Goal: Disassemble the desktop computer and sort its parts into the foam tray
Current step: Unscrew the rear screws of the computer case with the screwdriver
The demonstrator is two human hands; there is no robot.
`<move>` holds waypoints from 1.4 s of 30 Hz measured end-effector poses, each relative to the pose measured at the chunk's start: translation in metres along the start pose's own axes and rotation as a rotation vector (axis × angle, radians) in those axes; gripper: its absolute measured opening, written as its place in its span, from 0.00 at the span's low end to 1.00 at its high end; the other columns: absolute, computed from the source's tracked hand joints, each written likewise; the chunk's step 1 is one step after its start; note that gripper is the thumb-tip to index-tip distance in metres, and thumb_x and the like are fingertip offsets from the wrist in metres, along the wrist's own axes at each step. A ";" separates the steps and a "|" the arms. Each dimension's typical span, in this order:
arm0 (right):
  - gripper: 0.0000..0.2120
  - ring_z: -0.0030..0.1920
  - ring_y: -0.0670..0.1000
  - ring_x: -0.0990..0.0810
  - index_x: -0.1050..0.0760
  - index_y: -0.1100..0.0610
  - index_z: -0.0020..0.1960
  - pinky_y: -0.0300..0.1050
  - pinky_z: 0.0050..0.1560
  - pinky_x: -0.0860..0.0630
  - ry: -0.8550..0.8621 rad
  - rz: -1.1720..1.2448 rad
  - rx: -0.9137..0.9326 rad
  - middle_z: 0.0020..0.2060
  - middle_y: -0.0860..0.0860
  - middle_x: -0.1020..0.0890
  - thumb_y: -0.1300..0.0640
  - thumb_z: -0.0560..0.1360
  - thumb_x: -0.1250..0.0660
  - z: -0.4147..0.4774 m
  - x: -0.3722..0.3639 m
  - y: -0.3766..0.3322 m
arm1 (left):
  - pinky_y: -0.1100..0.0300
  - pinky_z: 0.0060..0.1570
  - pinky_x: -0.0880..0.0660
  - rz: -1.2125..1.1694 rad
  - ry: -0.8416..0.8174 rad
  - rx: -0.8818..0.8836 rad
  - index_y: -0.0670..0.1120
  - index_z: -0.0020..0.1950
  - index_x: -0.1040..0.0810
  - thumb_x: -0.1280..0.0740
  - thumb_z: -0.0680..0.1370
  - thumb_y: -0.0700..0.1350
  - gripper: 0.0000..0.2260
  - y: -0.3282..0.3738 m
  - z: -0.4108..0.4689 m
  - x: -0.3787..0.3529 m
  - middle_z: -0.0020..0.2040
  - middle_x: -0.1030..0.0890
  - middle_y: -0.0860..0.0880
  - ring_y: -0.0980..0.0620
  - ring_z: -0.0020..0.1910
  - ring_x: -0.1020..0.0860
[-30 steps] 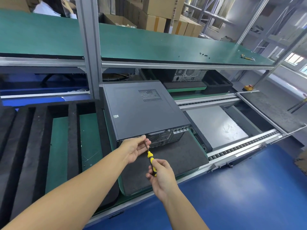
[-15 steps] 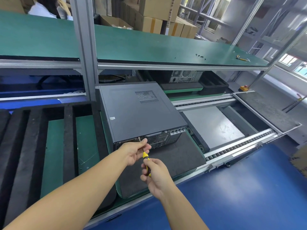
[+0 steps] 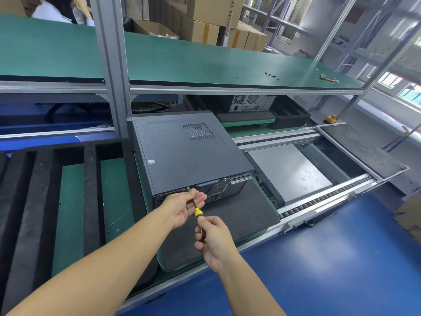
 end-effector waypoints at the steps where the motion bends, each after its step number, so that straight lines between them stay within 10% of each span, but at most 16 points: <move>1: 0.04 0.28 0.46 0.30 0.28 0.59 0.51 0.39 0.25 0.34 0.022 -0.016 0.032 0.32 0.52 0.25 0.60 0.79 0.34 0.001 0.001 0.000 | 0.59 0.34 0.18 -0.015 0.016 -0.016 0.35 0.50 0.23 0.35 0.81 0.39 0.07 0.001 0.001 0.000 0.44 0.15 0.39 0.48 0.39 0.14; 11: 0.08 0.28 0.47 0.32 0.26 0.56 0.50 0.40 0.26 0.32 0.144 -0.162 0.176 0.38 0.52 0.26 0.60 0.74 0.29 0.005 0.011 0.000 | 0.59 0.37 0.20 -0.083 0.124 -0.058 0.35 0.55 0.22 0.35 0.81 0.40 0.08 -0.002 0.006 0.000 0.50 0.16 0.39 0.48 0.44 0.15; 18: 0.06 0.29 0.48 0.36 0.27 0.52 0.44 0.43 0.29 0.38 0.097 -0.363 0.299 0.30 0.48 0.30 0.54 0.71 0.31 -0.004 0.021 -0.007 | 0.57 0.33 0.19 -0.154 0.120 -0.063 0.37 0.47 0.22 0.41 0.82 0.38 0.10 -0.004 -0.002 0.006 0.37 0.16 0.42 0.48 0.36 0.15; 28: 0.06 0.27 0.48 0.38 0.29 0.54 0.43 0.41 0.25 0.44 -0.263 -0.227 0.302 0.32 0.53 0.29 0.58 0.76 0.33 -0.010 -0.006 0.016 | 0.65 0.19 0.45 -0.162 0.186 0.112 0.44 0.38 0.31 0.47 0.72 0.39 0.07 -0.019 -0.041 0.100 0.27 0.35 0.50 0.54 0.21 0.43; 42: 0.07 0.32 0.49 0.28 0.20 0.51 0.56 0.42 0.27 0.33 -0.470 -0.337 0.162 0.41 0.55 0.19 0.57 0.81 0.36 -0.004 -0.104 0.086 | 0.60 0.34 0.27 0.252 0.362 0.130 0.35 0.55 0.25 0.49 0.81 0.31 0.13 -0.005 -0.083 0.247 0.42 0.21 0.42 0.50 0.34 0.25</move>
Point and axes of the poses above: each hand's wrist, its own z-axis towards the middle knuckle, its own x-axis out of the back of the hand, y = z × x, the point moved 3 cm from there along z, towards the middle knuckle
